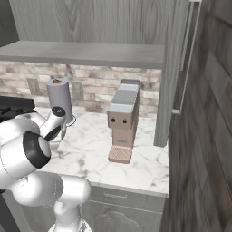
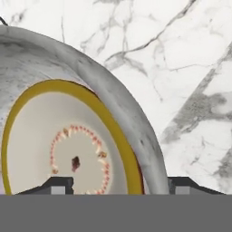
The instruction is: Pick up the bowls on the counter and stack them on top of one another in the open cabinet. Place the smaller bowl on top of the larger bowl.
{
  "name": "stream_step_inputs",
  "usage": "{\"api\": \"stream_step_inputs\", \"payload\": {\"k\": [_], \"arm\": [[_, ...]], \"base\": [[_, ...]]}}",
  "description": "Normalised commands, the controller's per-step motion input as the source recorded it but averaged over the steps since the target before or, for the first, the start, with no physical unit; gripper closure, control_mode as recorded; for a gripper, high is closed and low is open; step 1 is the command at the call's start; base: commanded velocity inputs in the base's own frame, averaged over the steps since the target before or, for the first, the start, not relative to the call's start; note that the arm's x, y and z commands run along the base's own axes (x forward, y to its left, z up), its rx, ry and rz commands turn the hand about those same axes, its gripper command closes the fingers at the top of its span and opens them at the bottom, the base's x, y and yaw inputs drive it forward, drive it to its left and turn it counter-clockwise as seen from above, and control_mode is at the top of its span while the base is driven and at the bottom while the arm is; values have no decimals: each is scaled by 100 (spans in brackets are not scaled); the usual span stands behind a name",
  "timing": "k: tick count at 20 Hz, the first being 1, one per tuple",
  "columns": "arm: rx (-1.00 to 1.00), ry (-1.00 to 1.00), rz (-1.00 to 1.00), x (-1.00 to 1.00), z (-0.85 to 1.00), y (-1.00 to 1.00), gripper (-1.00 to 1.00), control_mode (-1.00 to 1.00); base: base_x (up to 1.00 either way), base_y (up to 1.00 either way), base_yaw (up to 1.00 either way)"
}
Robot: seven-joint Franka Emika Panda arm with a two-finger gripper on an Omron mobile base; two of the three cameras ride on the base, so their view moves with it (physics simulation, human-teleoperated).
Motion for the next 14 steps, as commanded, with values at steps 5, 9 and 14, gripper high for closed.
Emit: {"api": "stream_step_inputs", "payload": {"k": [5,9,14], "arm": [[0,0,0,0,0,0,100,-100],[0,-4,0,-6,1,0,100,-100],[0,-2,0,-22,25,0,100,-100]], "base": [[0,0,0],[0,0,0],[0,0,0]]}}
